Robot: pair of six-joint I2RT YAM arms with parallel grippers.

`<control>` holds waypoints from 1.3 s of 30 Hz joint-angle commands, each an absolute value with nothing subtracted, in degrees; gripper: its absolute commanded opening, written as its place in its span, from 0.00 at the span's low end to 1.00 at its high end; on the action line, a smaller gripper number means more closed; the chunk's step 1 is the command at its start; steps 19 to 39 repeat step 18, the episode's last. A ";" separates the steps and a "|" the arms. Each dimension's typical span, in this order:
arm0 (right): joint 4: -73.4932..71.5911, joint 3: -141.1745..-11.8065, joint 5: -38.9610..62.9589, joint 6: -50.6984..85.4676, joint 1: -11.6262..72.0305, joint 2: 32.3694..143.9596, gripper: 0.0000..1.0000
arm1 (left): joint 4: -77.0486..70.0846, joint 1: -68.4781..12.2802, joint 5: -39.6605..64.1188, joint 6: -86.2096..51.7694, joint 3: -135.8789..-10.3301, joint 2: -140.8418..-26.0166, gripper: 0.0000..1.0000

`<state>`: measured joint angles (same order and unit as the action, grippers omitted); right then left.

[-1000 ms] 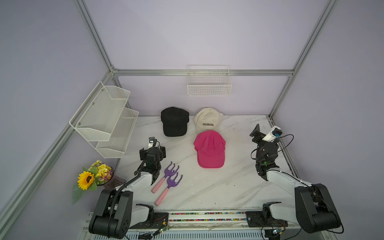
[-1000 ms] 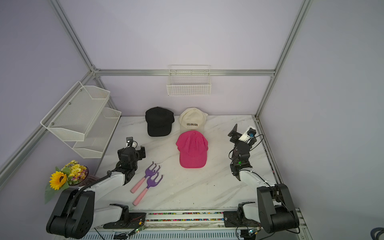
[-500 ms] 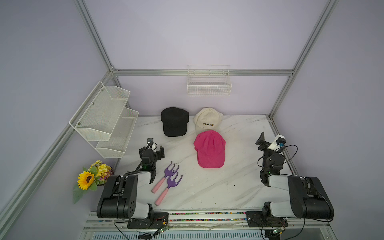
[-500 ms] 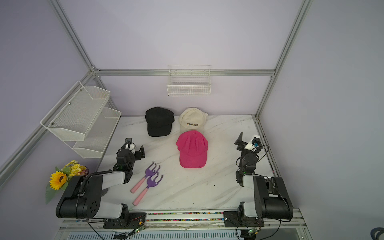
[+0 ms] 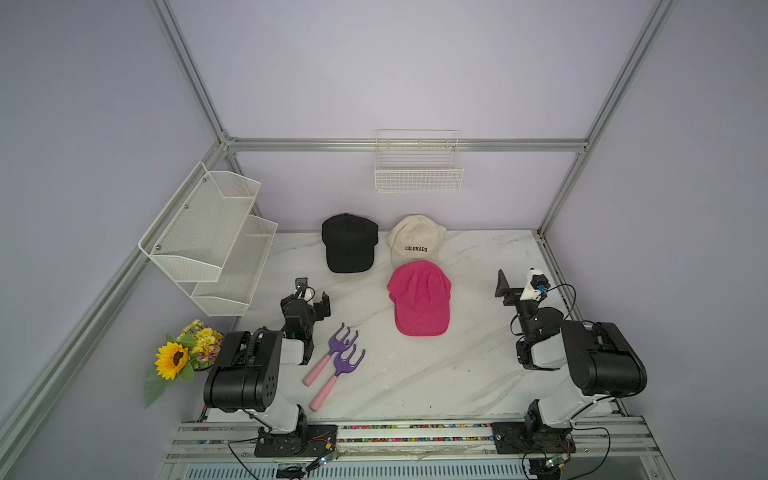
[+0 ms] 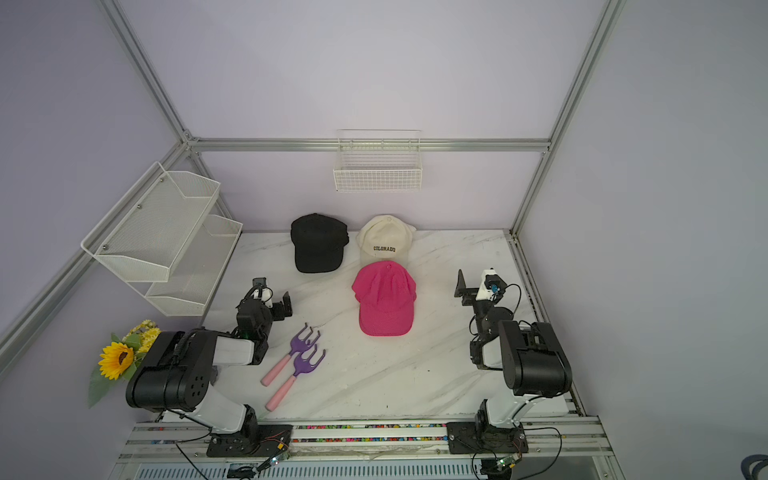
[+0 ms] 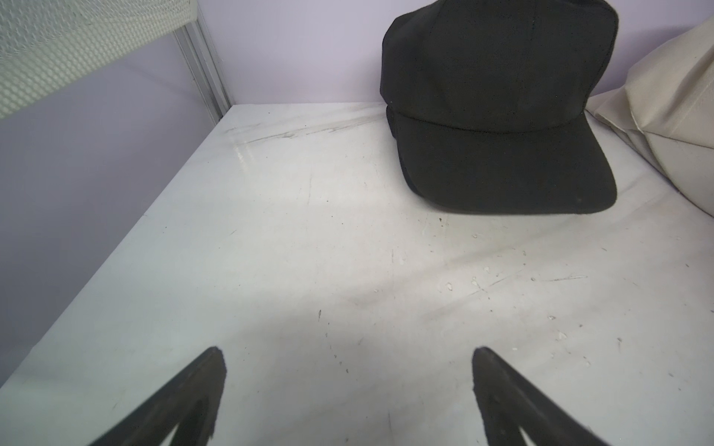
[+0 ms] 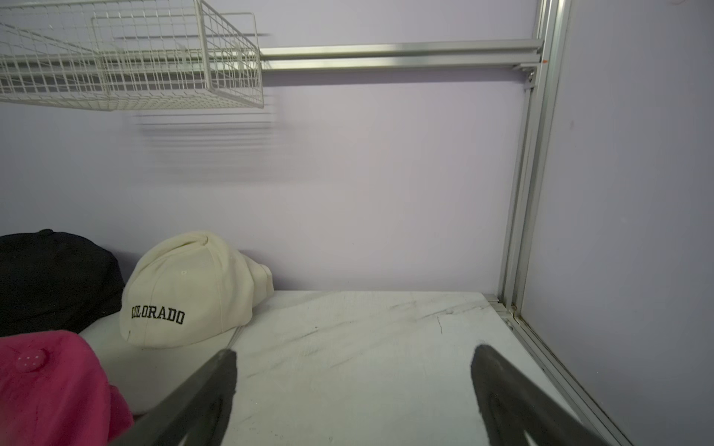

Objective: Stack the baseball caps by color
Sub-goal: Reset both arms

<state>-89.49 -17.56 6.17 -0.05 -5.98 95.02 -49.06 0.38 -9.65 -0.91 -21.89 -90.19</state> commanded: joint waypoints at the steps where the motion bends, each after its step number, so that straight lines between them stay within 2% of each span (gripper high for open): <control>1: -92.66 -20.08 3.48 1.72 -6.68 93.46 0.97 | -51.72 0.77 -10.63 -1.67 -22.30 -89.19 1.00; 39: -93.68 -20.04 2.17 1.39 -6.04 93.96 0.97 | -51.65 0.79 -10.63 -1.61 -22.34 -89.21 1.00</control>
